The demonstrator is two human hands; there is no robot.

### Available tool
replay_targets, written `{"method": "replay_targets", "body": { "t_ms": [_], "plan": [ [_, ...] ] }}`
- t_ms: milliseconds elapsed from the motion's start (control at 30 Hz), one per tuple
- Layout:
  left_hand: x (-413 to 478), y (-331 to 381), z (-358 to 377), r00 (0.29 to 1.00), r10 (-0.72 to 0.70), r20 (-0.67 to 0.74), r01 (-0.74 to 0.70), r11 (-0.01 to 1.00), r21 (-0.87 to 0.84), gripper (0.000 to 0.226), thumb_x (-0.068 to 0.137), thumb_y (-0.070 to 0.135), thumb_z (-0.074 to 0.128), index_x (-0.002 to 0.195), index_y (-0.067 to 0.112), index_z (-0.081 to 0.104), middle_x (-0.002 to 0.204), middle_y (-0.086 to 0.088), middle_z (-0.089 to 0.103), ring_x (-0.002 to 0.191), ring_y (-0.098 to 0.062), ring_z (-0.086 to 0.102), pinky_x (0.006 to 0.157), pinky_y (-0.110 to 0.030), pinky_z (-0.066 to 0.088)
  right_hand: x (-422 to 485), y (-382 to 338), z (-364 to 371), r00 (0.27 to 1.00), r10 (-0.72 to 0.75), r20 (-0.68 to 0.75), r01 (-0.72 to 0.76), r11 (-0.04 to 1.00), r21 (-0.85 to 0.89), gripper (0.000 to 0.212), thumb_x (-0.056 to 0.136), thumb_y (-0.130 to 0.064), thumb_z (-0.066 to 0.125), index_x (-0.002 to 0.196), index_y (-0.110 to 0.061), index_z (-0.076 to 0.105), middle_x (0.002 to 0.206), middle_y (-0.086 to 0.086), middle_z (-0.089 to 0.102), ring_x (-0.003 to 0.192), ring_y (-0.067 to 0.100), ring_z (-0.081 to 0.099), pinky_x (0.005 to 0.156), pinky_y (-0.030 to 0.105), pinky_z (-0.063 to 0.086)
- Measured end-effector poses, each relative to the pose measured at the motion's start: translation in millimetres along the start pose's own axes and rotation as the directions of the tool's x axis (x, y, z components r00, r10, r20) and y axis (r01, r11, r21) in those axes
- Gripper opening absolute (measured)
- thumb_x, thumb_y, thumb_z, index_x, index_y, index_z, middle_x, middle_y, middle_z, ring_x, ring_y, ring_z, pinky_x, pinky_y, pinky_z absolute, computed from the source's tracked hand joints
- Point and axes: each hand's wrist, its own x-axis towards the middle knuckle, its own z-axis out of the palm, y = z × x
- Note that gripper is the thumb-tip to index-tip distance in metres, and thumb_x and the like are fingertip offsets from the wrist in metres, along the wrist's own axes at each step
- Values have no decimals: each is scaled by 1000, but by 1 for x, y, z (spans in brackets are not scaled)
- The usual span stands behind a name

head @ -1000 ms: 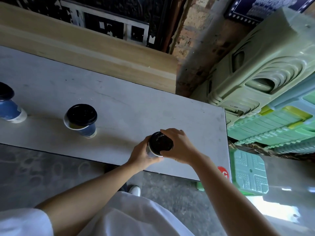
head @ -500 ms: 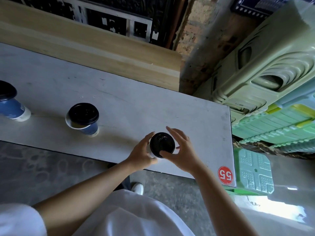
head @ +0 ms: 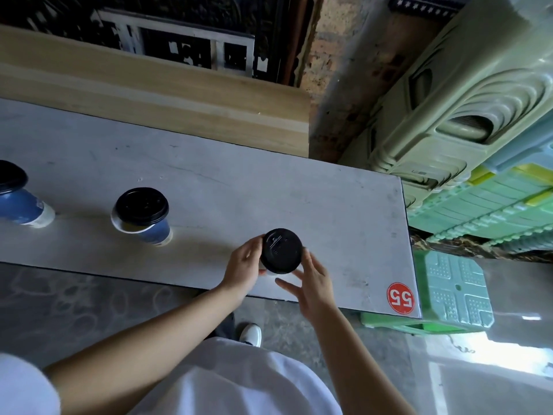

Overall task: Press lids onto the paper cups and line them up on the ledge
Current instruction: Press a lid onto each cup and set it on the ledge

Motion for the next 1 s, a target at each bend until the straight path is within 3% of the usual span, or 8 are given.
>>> {"method": "replay_targets", "body": {
  "t_ms": [233, 400, 567, 633, 733, 800, 867, 1000],
  "plan": [
    [2, -1, 5, 998, 38, -54, -34, 997, 73, 27, 107, 24, 38, 115, 21, 64, 118, -10, 67, 112, -25, 65, 75, -46, 64, 2, 3, 9, 996, -71, -47, 70, 997, -11, 31, 106, -34, 44, 111, -17, 70, 112, 11, 72, 111, 29, 67, 78, 45, 62],
    [2, -1, 9, 995, 32, -97, -26, 997, 71, 29, 107, 23, 38, 116, 17, 65, 118, -11, 67, 111, -25, 66, 71, -42, 64, 2, 3, 11, 992, -107, -60, 103, 993, -55, 32, 107, -32, 41, 114, -16, 68, 114, 14, 70, 111, 30, 67, 77, 47, 62],
    [-1, -3, 11, 992, 35, -125, -26, 997, 71, 32, 107, 24, 36, 118, 16, 65, 119, -7, 69, 116, -25, 64, 86, -53, 59, -1, -2, 10, 997, -51, -56, 50, 999, -14, 32, 105, -34, 43, 112, -19, 70, 115, 9, 71, 113, 26, 66, 83, 48, 61],
    [-1, -5, 11, 994, 22, -111, -18, 999, 38, 31, 107, 26, 37, 119, 20, 66, 118, 0, 69, 115, -19, 64, 89, -49, 59, -2, -3, 7, 999, -12, -30, 13, 999, 35, 28, 104, -33, 47, 116, -20, 70, 117, 5, 71, 114, 23, 66, 87, 46, 60],
    [-5, -7, 11, 994, 12, -107, -7, 999, 47, 28, 106, 31, 39, 118, 26, 64, 118, 9, 67, 115, -12, 63, 77, -35, 61, -4, 0, 3, 1000, -30, -10, 31, 994, 107, 24, 104, -26, 51, 117, -19, 69, 112, -2, 73, 109, 18, 66, 89, 36, 59],
    [-6, -10, 10, 992, 1, -129, 10, 996, 91, 28, 105, 35, 39, 114, 24, 62, 117, 6, 66, 113, -14, 63, 78, -41, 61, -2, 2, 2, 999, -46, -9, 46, 992, 117, 22, 104, -24, 51, 112, -21, 71, 108, -5, 73, 108, 17, 65, 88, 32, 58],
    [-4, -9, 9, 986, -52, -159, 70, 991, 112, 30, 104, 38, 38, 111, 20, 61, 115, 1, 67, 112, -17, 64, 82, -47, 61, 2, 2, 1, 999, -46, 0, 46, 996, 72, 25, 104, -30, 49, 115, -24, 71, 115, -8, 72, 117, 15, 61, 95, 37, 54],
    [6, 1, 2, 972, -169, -162, 195, 968, 160, 38, 103, 48, 35, 108, 19, 60, 111, -6, 68, 104, -20, 67, 78, -45, 62, 9, 0, 0, 999, -21, 42, 21, 1000, 9, 34, 104, -41, 47, 118, -23, 72, 126, -5, 68, 126, 11, 55, 101, 45, 50]
  ]
}}
